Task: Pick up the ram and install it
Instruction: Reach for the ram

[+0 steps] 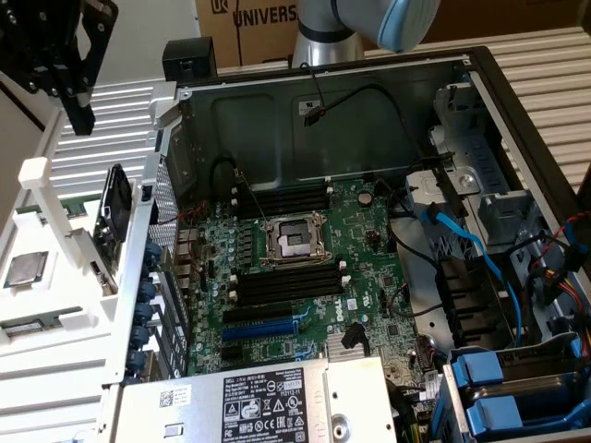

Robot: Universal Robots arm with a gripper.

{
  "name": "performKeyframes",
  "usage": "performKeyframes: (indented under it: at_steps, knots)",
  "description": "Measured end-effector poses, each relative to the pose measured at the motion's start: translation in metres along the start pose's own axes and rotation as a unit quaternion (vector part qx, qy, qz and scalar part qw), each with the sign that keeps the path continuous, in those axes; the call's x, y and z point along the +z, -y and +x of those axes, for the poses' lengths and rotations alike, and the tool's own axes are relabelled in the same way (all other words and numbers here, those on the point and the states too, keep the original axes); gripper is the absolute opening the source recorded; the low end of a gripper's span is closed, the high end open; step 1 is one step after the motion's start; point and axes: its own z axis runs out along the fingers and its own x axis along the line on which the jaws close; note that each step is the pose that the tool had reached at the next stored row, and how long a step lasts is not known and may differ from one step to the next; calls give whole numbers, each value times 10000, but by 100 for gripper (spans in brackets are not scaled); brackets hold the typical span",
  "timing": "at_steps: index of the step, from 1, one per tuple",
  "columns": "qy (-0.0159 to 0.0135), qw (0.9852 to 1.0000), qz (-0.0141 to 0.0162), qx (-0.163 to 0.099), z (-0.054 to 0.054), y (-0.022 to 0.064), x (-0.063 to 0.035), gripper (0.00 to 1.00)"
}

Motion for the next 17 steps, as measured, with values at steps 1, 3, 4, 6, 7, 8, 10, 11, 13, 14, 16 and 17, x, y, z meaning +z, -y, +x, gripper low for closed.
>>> performKeyframes:
  at_steps: [1,3,4,6,7,8,10,11,13,14,16,17]
  knots:
    - [0,10000,0,0,46,4,3,11]
    - [0,10000,0,0,137,13,11,11]
    - [0,10000,0,0,231,24,22,11]
    - [0,10000,0,0,365,45,41,11]
    - [0,10000,0,0,406,57,50,11]
    - [0,10000,0,0,446,69,59,11]
    - [0,10000,0,0,525,95,78,11]
    - [0,10000,0,0,564,107,89,11]
    - [0,10000,0,0,643,133,108,11]
    - [0,10000,0,0,678,150,116,11]
    - [0,10000,0,0,748,185,131,11]
    - [0,10000,0,0,781,200,139,11]
